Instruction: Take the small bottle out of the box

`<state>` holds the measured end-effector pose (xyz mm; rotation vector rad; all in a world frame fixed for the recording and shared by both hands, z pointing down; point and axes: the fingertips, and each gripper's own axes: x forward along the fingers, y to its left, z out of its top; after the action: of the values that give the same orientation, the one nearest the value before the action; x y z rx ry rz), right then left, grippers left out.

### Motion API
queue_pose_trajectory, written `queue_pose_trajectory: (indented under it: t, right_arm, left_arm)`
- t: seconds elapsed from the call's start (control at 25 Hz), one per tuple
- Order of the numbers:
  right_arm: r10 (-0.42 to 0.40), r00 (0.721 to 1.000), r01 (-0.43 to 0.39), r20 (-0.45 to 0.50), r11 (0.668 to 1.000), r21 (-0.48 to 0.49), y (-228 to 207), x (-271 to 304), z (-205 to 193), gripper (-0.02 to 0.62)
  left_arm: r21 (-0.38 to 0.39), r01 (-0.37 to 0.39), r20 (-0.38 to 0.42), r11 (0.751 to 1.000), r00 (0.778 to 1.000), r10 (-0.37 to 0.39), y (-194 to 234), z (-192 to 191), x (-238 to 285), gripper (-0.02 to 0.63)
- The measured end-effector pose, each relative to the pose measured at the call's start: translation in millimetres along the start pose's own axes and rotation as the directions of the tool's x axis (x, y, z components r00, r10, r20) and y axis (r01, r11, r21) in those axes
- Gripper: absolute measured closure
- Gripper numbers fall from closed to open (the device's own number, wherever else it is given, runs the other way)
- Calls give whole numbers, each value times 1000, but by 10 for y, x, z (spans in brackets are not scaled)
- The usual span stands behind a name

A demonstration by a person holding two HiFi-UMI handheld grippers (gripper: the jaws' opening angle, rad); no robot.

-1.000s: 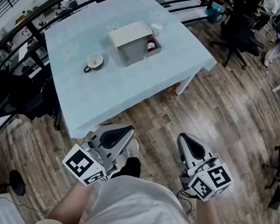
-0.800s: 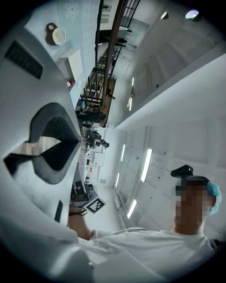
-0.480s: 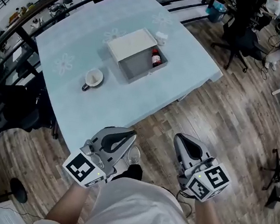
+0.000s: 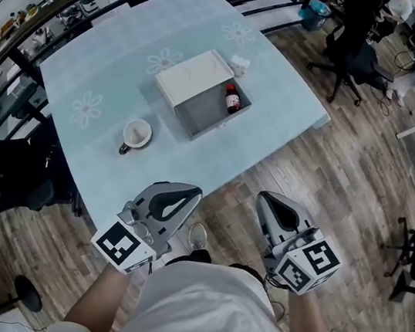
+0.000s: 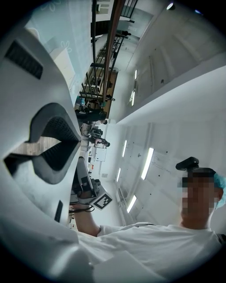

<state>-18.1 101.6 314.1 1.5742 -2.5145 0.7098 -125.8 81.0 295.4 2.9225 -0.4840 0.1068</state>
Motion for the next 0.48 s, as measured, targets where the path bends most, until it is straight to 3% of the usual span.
queue_pose_trajectory:
  t: [0.48]
  right_arm:
    - [11,1000,-11,15,999,-33,7,385,262,574]
  left_arm:
    - [-2,-46,16,999,999,46,483,116,1,601]
